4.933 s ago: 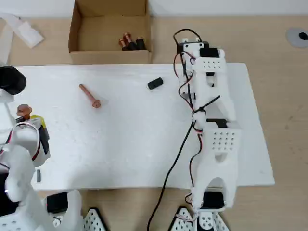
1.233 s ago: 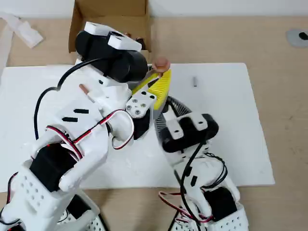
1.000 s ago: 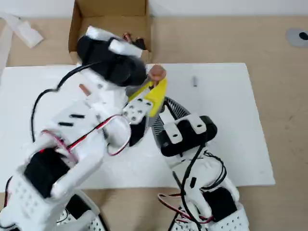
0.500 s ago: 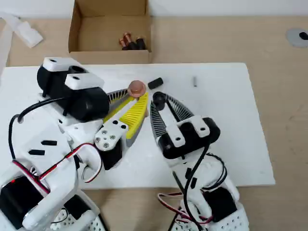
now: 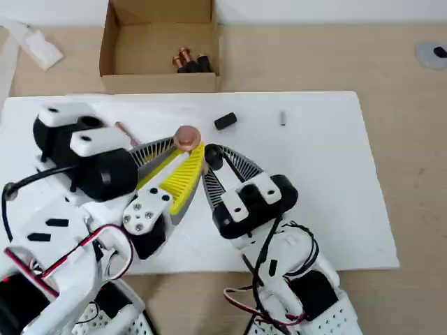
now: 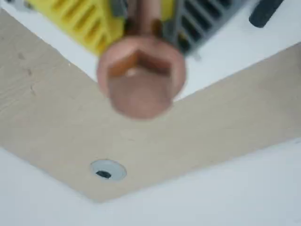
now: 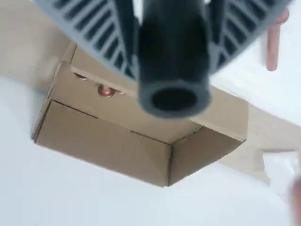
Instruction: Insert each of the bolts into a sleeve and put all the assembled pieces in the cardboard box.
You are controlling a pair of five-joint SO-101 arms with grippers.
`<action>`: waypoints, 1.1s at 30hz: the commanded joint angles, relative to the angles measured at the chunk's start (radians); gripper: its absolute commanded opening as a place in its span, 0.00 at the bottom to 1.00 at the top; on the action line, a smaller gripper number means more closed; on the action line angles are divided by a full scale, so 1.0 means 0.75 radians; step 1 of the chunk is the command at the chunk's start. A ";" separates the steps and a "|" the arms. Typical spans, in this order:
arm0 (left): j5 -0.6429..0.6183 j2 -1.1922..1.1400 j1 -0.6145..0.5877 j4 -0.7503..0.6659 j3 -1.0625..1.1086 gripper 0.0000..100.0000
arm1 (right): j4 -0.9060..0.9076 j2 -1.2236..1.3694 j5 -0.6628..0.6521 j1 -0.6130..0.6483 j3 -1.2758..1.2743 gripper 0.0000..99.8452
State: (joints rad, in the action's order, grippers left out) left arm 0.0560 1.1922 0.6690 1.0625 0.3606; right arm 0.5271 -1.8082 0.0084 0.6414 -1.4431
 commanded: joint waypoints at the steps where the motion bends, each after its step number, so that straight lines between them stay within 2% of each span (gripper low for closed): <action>1: 0.002 0.036 0.004 -0.002 0.027 0.01 | -0.029 -0.154 -0.014 0.021 0.011 0.01; 6: 0.006 0.050 0.004 -0.074 0.106 0.01 | -0.029 -0.154 -0.008 0.026 0.009 0.01; 11: 0.084 0.046 0.002 -0.143 0.145 0.01 | -0.027 -0.154 -0.006 0.026 0.011 0.01; 18: 0.078 0.050 -0.108 -0.333 0.241 0.01 | -0.023 -0.154 -0.006 0.026 0.005 0.01; 33: 0.076 0.040 -0.119 -0.383 0.336 0.01 | -0.023 -0.154 -0.006 0.028 0.001 0.01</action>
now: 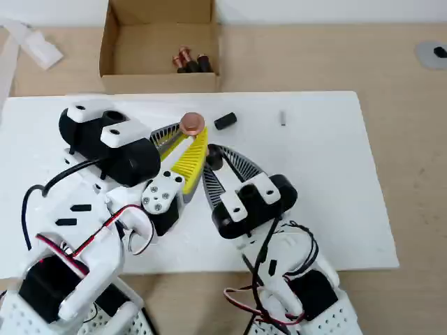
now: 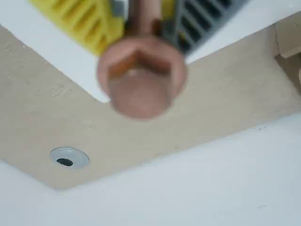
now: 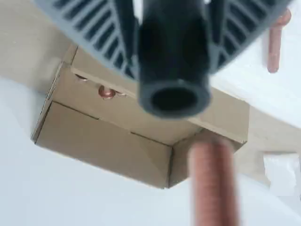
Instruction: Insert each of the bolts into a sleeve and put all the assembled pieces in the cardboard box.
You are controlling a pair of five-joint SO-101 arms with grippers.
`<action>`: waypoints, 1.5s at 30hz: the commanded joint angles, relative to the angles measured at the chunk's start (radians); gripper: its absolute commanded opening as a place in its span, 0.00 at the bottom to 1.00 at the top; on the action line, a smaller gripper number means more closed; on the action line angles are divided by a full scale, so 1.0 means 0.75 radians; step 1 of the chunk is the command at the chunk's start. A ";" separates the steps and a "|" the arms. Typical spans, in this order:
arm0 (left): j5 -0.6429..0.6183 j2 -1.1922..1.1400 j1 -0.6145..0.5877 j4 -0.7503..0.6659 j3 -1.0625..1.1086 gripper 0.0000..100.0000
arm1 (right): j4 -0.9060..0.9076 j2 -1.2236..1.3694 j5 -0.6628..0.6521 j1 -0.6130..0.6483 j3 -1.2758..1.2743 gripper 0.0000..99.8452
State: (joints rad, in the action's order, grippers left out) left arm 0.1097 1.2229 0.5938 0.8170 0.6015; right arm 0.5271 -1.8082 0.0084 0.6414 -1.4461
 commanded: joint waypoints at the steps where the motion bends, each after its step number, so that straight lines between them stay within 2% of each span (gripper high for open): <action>1: 0.004 -0.001 -0.018 -0.076 0.031 0.01 | -0.023 -0.154 -0.006 0.028 0.005 0.01; 7: 0.014 -0.001 -0.020 -0.147 0.104 0.01 | -0.023 -0.154 -0.006 0.024 0.005 0.01; 27: 0.068 -0.087 -0.018 -0.149 0.104 0.01 | -0.023 -0.154 -0.006 0.021 0.009 0.01; 35: 0.059 -0.089 -0.020 -0.231 0.186 0.01 | -0.023 -0.154 -0.006 0.021 0.007 0.01; 40: 0.059 -0.079 -0.020 -0.217 0.188 0.01 | -0.023 -0.154 -0.006 0.021 0.005 0.01; 45: 0.041 -0.079 -0.012 -0.080 0.131 0.01 | -0.023 -0.154 -0.006 0.021 0.005 0.01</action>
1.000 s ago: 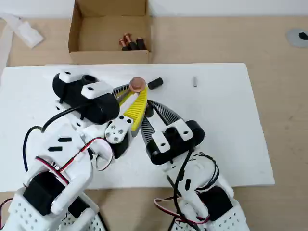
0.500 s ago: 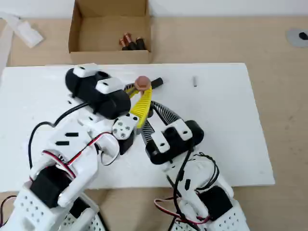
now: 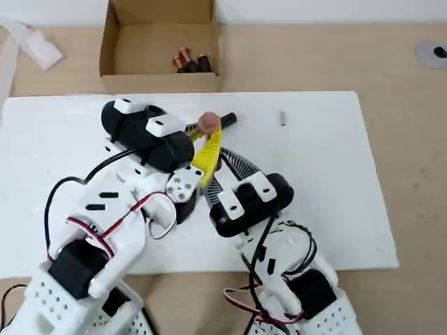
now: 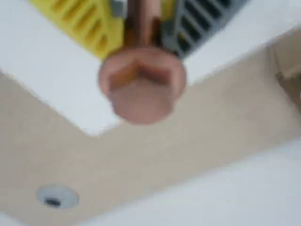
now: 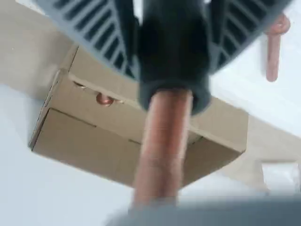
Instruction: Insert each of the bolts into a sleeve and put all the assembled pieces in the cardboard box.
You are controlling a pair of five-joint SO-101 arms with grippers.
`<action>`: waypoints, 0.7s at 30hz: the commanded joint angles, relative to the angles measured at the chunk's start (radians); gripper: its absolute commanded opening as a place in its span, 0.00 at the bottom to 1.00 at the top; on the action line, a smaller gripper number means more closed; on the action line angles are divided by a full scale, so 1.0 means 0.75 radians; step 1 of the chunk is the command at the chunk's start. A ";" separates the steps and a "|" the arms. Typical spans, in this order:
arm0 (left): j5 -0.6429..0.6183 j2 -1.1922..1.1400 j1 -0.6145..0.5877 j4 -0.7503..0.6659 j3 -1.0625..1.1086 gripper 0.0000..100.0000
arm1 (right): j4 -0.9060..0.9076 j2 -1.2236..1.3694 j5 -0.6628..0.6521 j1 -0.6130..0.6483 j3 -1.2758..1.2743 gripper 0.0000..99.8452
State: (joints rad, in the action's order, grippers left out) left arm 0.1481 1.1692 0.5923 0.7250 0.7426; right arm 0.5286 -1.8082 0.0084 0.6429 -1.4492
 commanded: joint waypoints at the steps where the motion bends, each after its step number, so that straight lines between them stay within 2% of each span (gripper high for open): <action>1: -0.027 -0.005 -0.016 0.049 -0.070 0.01 | -0.025 -0.154 -0.006 0.019 0.009 0.01; 5: -0.037 -0.005 -0.014 0.113 -0.125 0.01 | -0.027 -0.154 -0.006 0.019 0.009 0.01; 12: -0.051 -0.005 -0.016 0.110 -0.131 0.03 | -0.027 -0.154 -0.012 0.019 0.009 0.01; 17: -0.282 -0.005 -0.070 0.110 -0.133 0.11 | -0.027 -0.154 -0.012 0.017 0.009 0.01; 21: -0.323 -0.005 -0.100 0.115 -0.133 0.12 | -0.025 -0.154 -0.014 0.017 0.009 0.01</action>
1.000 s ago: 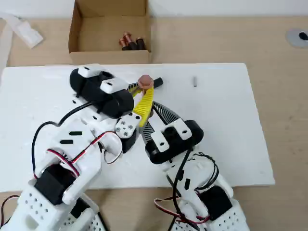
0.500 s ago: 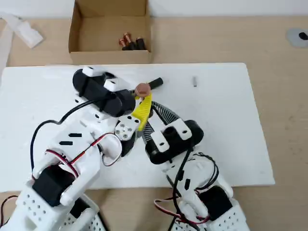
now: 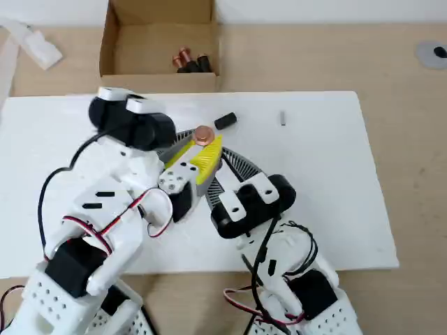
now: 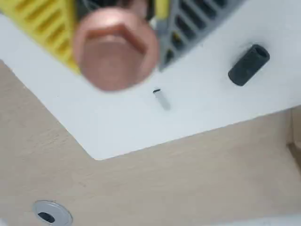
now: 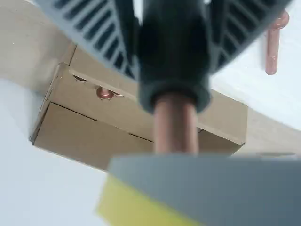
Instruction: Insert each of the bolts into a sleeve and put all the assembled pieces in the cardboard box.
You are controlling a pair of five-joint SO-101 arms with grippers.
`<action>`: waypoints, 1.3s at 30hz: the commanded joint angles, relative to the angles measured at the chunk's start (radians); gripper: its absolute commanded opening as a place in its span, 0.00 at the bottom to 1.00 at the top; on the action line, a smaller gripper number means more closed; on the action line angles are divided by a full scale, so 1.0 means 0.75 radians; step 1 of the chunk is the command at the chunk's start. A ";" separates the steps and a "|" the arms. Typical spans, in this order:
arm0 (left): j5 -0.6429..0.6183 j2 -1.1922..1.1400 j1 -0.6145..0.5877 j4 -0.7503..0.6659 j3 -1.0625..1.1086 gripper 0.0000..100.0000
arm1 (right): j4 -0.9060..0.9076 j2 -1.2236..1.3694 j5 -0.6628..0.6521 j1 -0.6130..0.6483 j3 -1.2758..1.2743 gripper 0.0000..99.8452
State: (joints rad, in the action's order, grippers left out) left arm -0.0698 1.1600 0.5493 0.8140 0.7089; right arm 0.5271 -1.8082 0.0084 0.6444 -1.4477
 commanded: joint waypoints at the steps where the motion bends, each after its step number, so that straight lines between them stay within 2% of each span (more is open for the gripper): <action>1: -0.037 0.007 -0.043 -0.002 -0.088 0.12 | -0.023 -0.154 -0.014 0.015 0.007 0.01; 4: -0.039 0.007 -0.045 0.010 -0.115 0.12 | -0.023 -0.154 -0.014 0.015 0.007 0.01; 15: -0.039 -0.005 -0.047 0.245 -0.329 0.14 | -0.023 -0.152 -0.014 0.015 0.007 0.01; 23: -0.039 -0.005 -0.045 0.256 -0.331 0.14 | -0.023 -0.146 -0.012 0.015 0.007 0.01; 26: -0.029 -0.005 -0.047 0.243 -0.340 0.07 | -0.023 -0.144 -0.012 0.015 0.007 0.01; 28: 0.045 -0.005 -0.049 0.223 -0.336 0.00 | -0.023 -0.140 -0.012 0.015 0.007 0.01; 30: 0.094 -0.001 -0.061 0.248 -0.329 0.00 | -0.020 -0.122 -0.012 0.021 0.005 0.01; 36: 0.092 -0.003 -0.381 0.278 -0.340 0.00 | -0.113 0.142 -0.012 -0.017 0.130 0.01; 39: 0.098 -0.015 -0.513 0.421 -0.391 0.01 | -0.158 0.343 -0.012 -0.062 0.263 0.01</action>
State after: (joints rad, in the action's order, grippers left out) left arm -0.0084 1.1600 0.2562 1.0595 0.4941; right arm 0.4657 -1.6625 0.0084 0.6352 -1.3909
